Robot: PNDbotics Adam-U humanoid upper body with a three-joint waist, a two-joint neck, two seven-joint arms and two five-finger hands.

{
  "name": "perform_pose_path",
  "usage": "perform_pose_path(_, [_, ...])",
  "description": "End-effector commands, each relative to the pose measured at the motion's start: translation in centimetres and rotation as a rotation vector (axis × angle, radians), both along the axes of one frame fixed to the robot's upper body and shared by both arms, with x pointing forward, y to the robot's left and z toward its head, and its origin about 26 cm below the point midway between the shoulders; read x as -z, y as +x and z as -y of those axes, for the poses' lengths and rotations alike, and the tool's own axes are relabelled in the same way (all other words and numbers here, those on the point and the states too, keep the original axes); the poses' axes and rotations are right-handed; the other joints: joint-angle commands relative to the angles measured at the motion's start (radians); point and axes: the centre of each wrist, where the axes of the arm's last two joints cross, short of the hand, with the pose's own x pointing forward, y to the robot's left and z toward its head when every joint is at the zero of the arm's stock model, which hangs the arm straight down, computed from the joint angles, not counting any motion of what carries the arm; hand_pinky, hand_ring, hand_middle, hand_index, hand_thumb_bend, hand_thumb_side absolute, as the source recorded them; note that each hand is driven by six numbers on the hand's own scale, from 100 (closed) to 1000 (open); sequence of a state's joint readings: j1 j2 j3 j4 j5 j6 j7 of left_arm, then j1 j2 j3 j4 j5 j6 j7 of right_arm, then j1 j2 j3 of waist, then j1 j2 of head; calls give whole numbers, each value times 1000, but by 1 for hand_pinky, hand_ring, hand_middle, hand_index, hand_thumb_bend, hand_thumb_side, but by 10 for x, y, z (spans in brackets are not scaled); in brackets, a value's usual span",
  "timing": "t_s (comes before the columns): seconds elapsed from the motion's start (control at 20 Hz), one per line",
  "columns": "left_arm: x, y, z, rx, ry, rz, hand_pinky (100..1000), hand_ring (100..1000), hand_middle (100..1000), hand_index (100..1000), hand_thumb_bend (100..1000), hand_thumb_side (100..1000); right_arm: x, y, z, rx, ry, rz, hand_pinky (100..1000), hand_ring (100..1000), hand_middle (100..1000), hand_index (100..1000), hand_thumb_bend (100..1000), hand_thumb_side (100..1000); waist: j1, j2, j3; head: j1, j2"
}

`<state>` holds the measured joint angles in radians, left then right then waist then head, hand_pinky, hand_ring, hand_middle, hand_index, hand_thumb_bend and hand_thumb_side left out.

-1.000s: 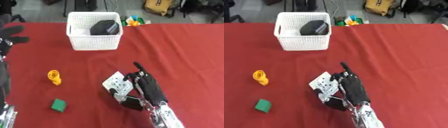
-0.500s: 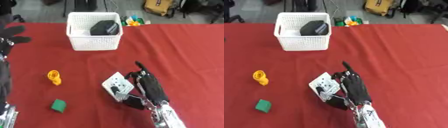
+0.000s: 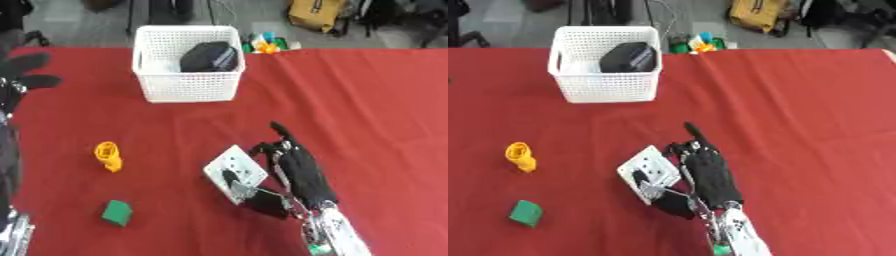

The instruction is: Pick up objects on the table and place them in the box.

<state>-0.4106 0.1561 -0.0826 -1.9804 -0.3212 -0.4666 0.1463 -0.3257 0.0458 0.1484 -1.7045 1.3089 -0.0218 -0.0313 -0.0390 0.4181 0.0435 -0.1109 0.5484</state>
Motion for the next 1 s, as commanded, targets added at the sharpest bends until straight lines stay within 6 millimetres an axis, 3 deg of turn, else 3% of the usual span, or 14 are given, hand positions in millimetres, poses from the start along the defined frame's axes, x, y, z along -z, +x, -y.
perform_pose_path(0.05, [-7,-3,1,11,0,27,698,803,861,913,163,979,-4,1,0,-2,-15,12,751,991,252,670,495,733,4,-16,2,-4,-9])
perform_pose_path(0.95, [-6,-3,2,15,6,25,698,804,862,913,164,980,5,7,-2,18,-39,8,760,986,241,665,461,741,-2,-10,12,-8,-16])
perform_pose_path(1.0, [-6,-3,2,15,6,26,698,804,862,913,164,980,5,7,-2,19,-38,10,757,983,232,658,371,769,-2,-10,12,-7,-16])
